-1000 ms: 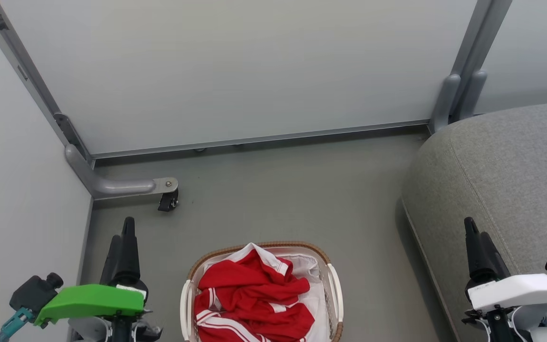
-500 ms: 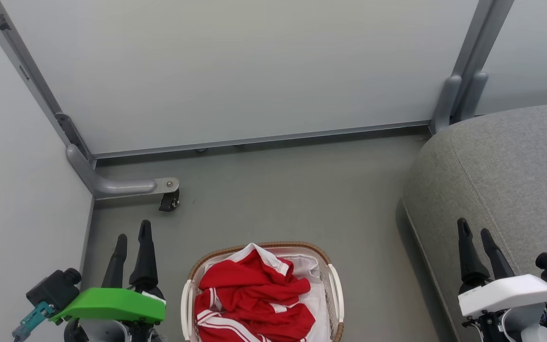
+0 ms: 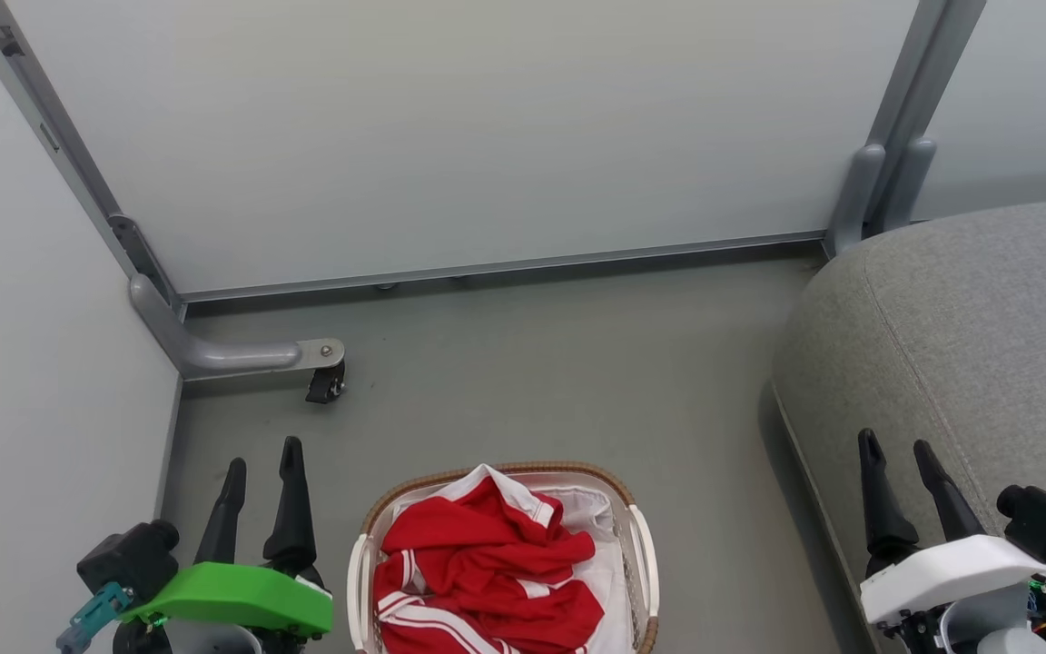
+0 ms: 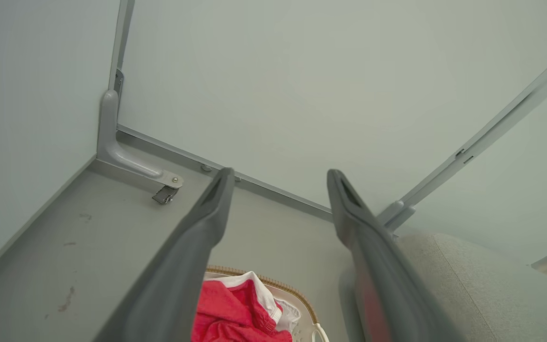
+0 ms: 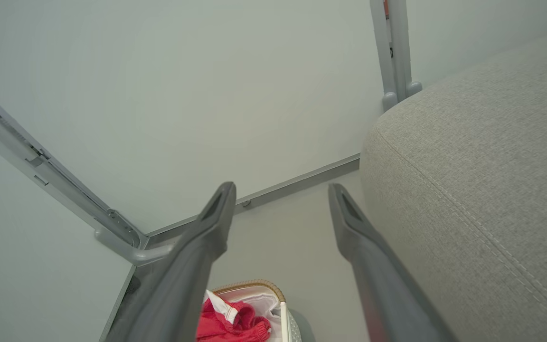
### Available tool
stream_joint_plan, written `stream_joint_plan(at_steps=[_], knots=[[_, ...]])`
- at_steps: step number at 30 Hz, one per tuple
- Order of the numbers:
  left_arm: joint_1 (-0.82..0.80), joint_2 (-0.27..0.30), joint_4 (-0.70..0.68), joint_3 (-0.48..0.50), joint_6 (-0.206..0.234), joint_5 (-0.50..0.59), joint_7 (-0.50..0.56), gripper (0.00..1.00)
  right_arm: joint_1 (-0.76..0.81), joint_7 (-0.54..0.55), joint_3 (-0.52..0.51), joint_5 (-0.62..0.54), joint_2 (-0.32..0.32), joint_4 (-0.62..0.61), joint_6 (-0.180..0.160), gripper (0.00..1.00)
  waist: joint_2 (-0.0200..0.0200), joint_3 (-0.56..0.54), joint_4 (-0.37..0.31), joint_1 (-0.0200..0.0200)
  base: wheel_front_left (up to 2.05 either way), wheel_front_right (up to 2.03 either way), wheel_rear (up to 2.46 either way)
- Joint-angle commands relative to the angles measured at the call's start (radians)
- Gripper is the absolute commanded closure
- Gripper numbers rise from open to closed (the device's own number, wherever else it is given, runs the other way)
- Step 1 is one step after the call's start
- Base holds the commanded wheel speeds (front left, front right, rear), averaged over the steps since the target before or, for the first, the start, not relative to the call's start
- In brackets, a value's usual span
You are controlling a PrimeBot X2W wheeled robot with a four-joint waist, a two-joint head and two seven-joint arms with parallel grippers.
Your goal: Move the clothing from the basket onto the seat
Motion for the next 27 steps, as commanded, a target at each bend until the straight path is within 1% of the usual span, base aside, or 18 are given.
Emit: stream_joint_plan(at_steps=[1, 12, 27], knots=[[0.007, 0.007, -0.003, 0.002, 0.004, 0.030, -0.010, 0.00, -0.007, -0.012, 0.001, -0.036, -0.007, -0.003, 0.000, 0.00, 0.0000, 0.000, 0.001, 0.0000, 0.00, 0.00, 0.00], [0.020, 0.008, 0.030, 0.006, 0.008, 0.136, -0.036, 0.00, -0.006, -0.038, 0.009, -0.159, -0.008, 0.013, 0.000, 0.00, 0.0000, 0.000, 0.007, 0.0000, 0.00, 0.00, 0.00], [0.025, 0.009, 0.057, -0.009, 0.007, 0.239, -0.068, 0.00, 0.007, -0.071, 0.020, -0.299, -0.009, 0.023, 0.000, 0.00, 0.0000, 0.000, 0.011, 0.0000, 0.00, 0.00, 0.00]])
